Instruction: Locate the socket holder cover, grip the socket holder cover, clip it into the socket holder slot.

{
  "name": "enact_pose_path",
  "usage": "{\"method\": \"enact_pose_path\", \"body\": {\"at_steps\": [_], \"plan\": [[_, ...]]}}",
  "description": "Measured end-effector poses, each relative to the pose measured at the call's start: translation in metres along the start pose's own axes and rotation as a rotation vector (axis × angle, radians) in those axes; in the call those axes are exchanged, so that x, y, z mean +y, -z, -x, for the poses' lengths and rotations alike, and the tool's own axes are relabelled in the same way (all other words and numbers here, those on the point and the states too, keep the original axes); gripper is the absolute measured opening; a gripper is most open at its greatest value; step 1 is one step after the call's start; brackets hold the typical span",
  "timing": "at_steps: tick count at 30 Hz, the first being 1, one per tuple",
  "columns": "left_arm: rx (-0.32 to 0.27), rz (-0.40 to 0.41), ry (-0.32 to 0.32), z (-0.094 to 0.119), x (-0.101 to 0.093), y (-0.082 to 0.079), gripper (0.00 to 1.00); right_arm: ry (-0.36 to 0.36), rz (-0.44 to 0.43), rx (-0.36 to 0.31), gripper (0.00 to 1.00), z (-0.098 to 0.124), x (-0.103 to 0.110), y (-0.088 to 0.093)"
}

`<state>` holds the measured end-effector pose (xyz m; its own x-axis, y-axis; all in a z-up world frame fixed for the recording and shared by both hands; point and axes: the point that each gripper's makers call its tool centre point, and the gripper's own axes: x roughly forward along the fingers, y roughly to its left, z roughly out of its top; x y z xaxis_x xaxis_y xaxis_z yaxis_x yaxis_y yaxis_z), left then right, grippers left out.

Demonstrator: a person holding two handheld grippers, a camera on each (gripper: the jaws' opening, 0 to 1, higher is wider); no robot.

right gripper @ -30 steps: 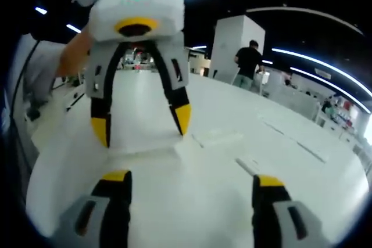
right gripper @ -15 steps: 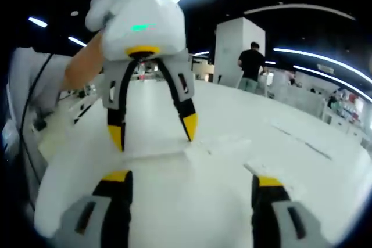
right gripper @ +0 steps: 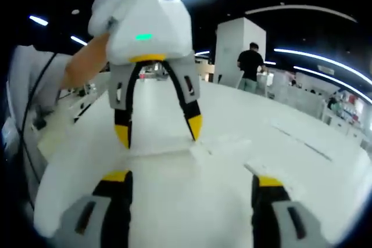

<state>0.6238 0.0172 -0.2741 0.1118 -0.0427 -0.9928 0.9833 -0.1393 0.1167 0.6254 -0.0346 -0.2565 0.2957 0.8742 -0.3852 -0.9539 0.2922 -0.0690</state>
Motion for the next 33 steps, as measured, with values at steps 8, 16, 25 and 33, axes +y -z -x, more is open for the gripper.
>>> {"method": "enact_pose_path", "body": {"at_steps": [8,16,25,33], "plan": [[0.009,-0.076,-0.055,0.000,0.013,0.000,0.65,0.002,0.017,0.012,0.84,-0.002,0.001,0.003],[0.024,-0.120,-0.061,-0.001,0.014,0.002,0.65,0.017,0.019,0.011,0.84,-0.001,-0.002,0.002],[0.010,-0.136,-0.070,0.001,0.019,-0.002,0.65,0.017,0.033,0.016,0.84,-0.001,-0.002,0.003],[-0.021,-0.147,-0.106,-0.001,0.029,-0.007,0.65,0.019,0.045,0.020,0.84,0.000,-0.002,0.003]]}}
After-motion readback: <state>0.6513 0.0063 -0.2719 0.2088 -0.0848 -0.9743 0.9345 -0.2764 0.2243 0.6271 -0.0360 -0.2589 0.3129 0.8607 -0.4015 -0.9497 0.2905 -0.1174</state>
